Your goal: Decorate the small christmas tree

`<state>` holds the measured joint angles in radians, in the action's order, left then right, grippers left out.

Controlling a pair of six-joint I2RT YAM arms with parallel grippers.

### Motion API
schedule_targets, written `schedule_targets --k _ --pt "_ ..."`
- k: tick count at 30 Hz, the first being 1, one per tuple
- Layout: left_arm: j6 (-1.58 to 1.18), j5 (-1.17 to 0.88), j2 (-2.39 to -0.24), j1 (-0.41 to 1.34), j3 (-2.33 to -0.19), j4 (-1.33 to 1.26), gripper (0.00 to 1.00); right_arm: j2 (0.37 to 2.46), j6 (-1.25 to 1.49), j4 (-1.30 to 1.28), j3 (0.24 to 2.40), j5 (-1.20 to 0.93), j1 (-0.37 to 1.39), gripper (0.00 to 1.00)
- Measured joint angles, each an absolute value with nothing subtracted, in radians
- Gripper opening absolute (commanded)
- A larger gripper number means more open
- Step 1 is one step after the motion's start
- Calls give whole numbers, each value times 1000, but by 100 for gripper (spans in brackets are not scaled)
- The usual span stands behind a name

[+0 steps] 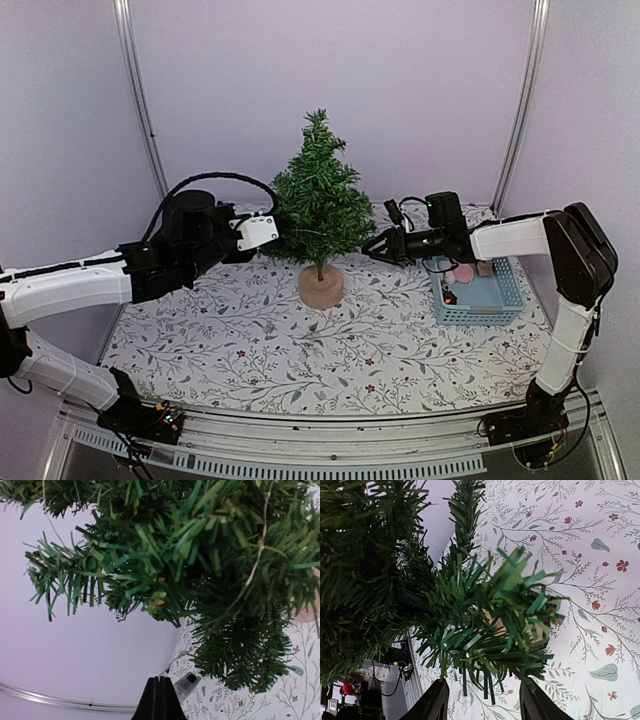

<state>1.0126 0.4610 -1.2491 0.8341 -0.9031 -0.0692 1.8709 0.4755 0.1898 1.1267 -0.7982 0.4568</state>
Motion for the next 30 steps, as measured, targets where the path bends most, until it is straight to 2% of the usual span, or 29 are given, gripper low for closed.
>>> schedule_targets --k 16,18,24,27,30 --pt "1055 340 -1350 789 -825 -356 0 1872 479 191 1127 -799 450 52" --pt "1048 327 -1361 782 -815 -363 7 1872 479 191 1127 -799 447 52" --pt "1023 299 -1371 768 -793 -375 37 1872 479 191 1127 -799 443 52" --pt "992 270 -1348 766 -794 -345 46 1872 479 191 1127 -799 443 52" --pt "961 231 -1307 765 -800 -291 66 1872 479 191 1127 -799 443 52"
